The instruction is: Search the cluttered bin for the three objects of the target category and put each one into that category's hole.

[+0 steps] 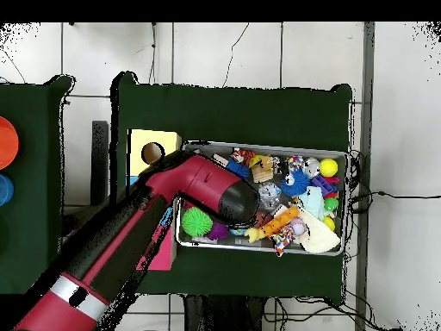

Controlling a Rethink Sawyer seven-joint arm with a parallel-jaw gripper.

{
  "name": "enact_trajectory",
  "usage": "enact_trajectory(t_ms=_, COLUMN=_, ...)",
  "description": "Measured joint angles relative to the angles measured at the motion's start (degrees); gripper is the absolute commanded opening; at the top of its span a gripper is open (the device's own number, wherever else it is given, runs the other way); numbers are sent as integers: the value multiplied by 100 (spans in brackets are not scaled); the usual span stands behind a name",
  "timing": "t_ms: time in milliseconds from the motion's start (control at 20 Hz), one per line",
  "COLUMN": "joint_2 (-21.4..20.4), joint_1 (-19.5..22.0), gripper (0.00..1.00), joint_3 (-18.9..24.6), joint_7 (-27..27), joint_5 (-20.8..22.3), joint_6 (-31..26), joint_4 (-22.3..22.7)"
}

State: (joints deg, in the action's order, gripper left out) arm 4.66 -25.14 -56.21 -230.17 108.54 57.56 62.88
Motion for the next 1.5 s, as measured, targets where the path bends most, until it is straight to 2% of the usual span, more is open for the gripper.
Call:
enact_trajectory(t_ms=300, joint_2=56, joint_1=199, gripper=0, joint_3=0, joint_7=0, joint_5=-282, joint_6=-521, joint_4=1)
enact_trajectory(t_ms=800, joint_2=204, joint_1=519, gripper=0, joint_3=151, joint_7=0, joint_5=-1033, joint_6=-2333, joint_4=0)
enact_trajectory(t_ms=1000, joint_2=198, joint_1=654, gripper=0, joint_3=361, joint_7=0, joint_5=-1325, joint_6=-2743, joint_4=1)
enact_trajectory(t_ms=1350, joint_2=194, joint_1=814, gripper=0, joint_3=645, joint_7=0, joint_5=-1596, joint_6=-2827, joint_4=1)
enact_trajectory(t_ms=1400, joint_2=193, joint_1=838, gripper=100, joint_3=738, joint_7=0, joint_5=-1622, joint_6=-2828, joint_4=1)
enact_trajectory(t_ms=1500, joint_2=193, joint_1=840, gripper=100, joint_3=753, joint_7=0, joint_5=-1626, joint_6=-2827, joint_4=1)
